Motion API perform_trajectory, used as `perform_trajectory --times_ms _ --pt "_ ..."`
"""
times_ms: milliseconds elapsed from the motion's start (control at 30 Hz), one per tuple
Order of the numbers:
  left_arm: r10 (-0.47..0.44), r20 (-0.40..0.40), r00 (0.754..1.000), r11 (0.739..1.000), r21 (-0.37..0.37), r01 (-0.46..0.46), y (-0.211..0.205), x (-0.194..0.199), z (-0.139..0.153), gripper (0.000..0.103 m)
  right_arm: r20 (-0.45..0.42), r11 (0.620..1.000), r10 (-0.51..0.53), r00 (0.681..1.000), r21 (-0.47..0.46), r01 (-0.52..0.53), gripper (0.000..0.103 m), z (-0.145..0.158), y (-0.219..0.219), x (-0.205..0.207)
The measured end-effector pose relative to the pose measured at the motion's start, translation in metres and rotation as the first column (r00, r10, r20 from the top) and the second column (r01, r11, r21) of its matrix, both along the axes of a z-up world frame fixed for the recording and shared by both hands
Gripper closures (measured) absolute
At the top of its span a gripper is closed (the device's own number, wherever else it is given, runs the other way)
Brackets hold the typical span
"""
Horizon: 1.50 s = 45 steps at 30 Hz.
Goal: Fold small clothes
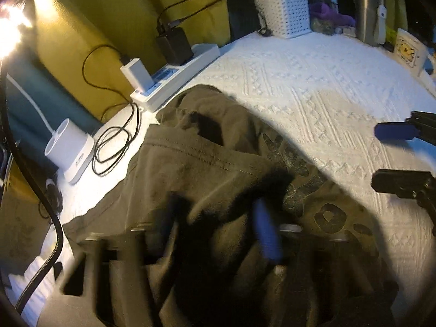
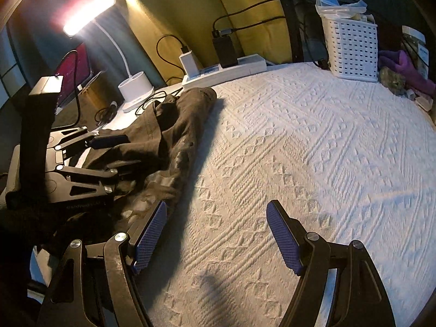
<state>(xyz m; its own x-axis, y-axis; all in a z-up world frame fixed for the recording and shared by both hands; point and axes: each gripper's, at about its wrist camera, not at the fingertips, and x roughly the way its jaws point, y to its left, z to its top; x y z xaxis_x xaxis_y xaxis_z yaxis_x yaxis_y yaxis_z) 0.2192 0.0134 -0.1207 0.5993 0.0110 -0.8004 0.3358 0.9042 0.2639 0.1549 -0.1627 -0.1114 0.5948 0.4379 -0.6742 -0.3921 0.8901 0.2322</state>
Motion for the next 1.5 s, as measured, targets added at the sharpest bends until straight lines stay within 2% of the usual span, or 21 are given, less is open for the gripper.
perform_trajectory --times_ms 33,167,400,533,667,767,867,967,1000,1033,1067,1133,1367,1500 --pt "0.013 0.005 1.000 1.000 -0.008 -0.013 0.004 0.001 0.002 0.098 0.001 1.000 0.000 1.000 -0.002 0.000 0.026 0.001 0.001 0.001" --pt "0.087 0.061 0.994 0.989 -0.127 -0.078 0.038 -0.003 0.024 0.099 0.008 1.000 0.011 1.000 -0.017 -0.011 0.026 0.005 0.012 0.005" --pt "0.214 0.121 0.969 0.959 -0.213 -0.185 0.103 -0.015 0.051 0.099 0.026 0.997 0.047 0.999 -0.058 -0.046 0.026 0.015 0.044 0.014" --pt "0.280 0.135 0.950 0.933 -0.272 -0.236 0.143 -0.019 0.057 0.099 0.040 0.995 0.071 0.997 -0.078 -0.068 0.026 0.022 0.067 0.016" --pt "0.344 0.115 0.932 0.902 -0.315 -0.294 0.184 -0.016 0.049 0.099 0.040 0.989 0.111 0.993 -0.100 -0.106 0.026 0.023 0.095 0.019" --pt "0.393 0.060 0.918 0.874 -0.336 -0.352 0.213 -0.006 0.026 0.099 0.021 0.984 0.139 0.990 -0.118 -0.135 0.026 0.017 0.116 0.023" --pt "0.423 -0.002 0.906 0.849 -0.348 -0.397 0.227 -0.001 0.008 0.097 0.000 0.978 0.158 0.987 -0.141 -0.156 0.026 0.010 0.132 0.025" --pt "0.448 0.004 0.894 0.836 -0.357 -0.417 0.234 -0.008 0.011 0.096 -0.013 0.973 0.162 0.987 -0.164 -0.161 0.026 0.005 0.140 0.025" --pt "0.454 0.004 0.891 0.828 -0.372 -0.420 0.237 -0.012 0.014 0.095 -0.015 0.973 0.160 0.987 -0.168 -0.160 0.026 0.004 0.141 0.025" --pt "0.459 0.004 0.888 0.819 -0.388 -0.422 0.239 -0.017 0.017 0.084 -0.015 0.973 0.155 0.988 -0.173 -0.155 0.026 0.003 0.142 0.025" --pt "0.452 0.006 0.892 0.815 -0.409 -0.410 0.239 -0.022 0.021 0.065 -0.015 0.973 0.152 0.988 -0.175 -0.152 0.026 0.003 0.142 0.025" --pt "0.428 0.014 0.904 0.812 -0.445 -0.378 0.236 -0.035 0.028 0.052 -0.011 0.973 0.142 0.990 -0.181 -0.142 0.026 0.005 0.140 0.023" --pt "0.244 -0.035 0.969 0.811 -0.540 -0.224 0.187 -0.079 0.032 0.051 0.000 0.977 0.109 0.994 -0.187 -0.107 0.026 0.009 0.127 0.007" --pt "0.147 -0.058 0.987 0.821 -0.550 -0.155 0.152 -0.095 0.021 0.051 0.006 0.980 0.081 0.997 -0.182 -0.079 0.026 0.010 0.113 -0.007"
